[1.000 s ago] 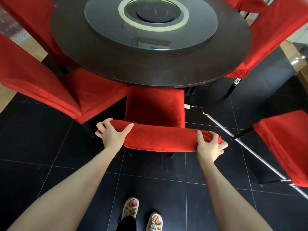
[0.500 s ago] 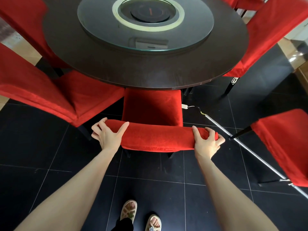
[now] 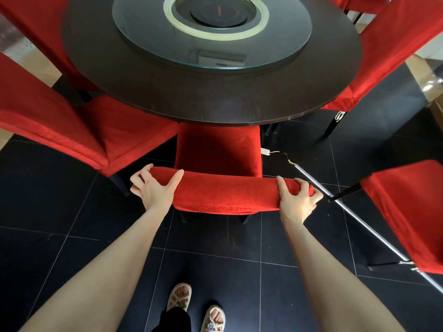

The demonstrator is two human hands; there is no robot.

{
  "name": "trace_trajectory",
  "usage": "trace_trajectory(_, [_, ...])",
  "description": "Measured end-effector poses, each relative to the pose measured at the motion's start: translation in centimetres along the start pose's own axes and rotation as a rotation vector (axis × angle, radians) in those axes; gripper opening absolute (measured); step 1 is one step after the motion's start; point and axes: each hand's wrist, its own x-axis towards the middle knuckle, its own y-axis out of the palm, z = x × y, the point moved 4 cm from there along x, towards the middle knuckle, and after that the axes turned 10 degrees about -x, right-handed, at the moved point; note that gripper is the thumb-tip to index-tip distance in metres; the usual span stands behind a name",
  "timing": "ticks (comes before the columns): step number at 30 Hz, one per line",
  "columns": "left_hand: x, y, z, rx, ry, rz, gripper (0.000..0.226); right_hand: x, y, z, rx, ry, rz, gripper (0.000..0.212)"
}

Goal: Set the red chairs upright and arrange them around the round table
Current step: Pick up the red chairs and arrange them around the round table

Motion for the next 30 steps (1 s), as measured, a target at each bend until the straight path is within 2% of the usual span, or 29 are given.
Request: trace_trajectory(30, [-2.0, 1.5, -0.7, -0.020, -0.035, -0.013, 0.083, 2.6, -1.0, -0.3, 0.006, -0.041, 0.033, 0.052])
